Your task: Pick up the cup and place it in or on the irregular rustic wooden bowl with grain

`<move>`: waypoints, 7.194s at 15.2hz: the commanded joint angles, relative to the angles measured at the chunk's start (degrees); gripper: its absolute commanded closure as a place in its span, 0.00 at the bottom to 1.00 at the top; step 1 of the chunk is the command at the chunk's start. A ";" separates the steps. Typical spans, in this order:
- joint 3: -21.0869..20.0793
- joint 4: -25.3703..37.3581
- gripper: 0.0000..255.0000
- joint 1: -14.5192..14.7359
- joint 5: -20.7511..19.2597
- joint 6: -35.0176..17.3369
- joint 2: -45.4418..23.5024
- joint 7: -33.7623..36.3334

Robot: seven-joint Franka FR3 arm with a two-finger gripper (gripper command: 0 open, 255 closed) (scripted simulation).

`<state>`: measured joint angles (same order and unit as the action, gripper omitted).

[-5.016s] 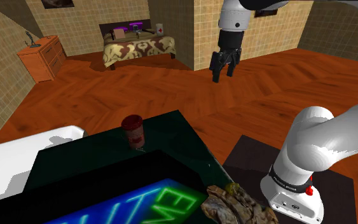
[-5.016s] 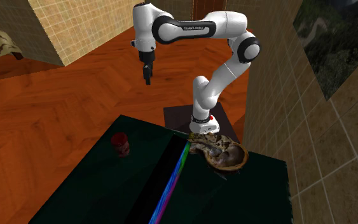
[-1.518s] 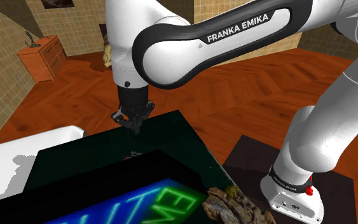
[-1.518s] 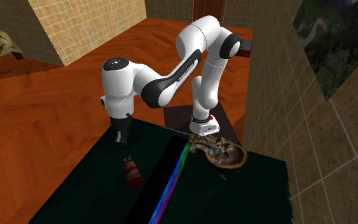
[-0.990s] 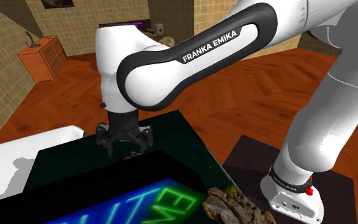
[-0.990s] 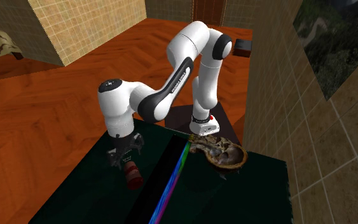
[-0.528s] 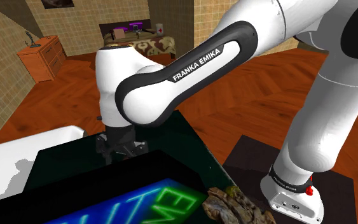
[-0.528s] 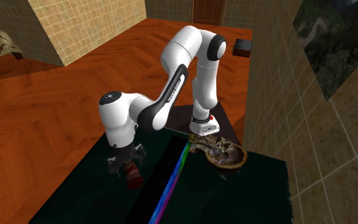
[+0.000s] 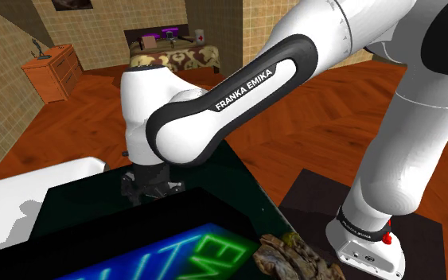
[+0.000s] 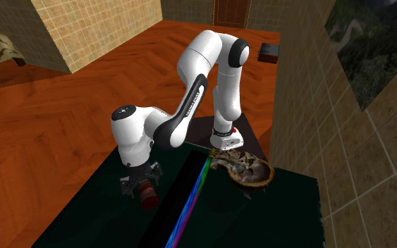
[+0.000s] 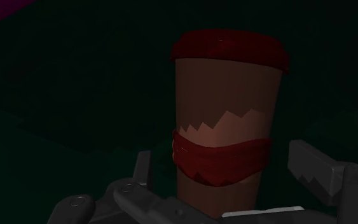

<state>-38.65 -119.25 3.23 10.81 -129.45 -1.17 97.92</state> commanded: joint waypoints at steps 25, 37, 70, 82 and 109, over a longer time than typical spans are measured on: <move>0.63 7.59 1.00 -0.56 1.50 10.66 3.67 0.10; 1.05 16.09 1.00 -0.88 1.25 19.73 4.45 1.29; 6.15 -13.05 1.00 18.01 24.27 36.88 56.71 9.65; 2.51 -22.67 1.00 21.24 28.63 32.02 61.95 9.89; 6.15 -18.33 0.00 20.98 25.83 36.92 61.95 10.46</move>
<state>-32.51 -137.58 24.22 36.64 -92.55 60.78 108.38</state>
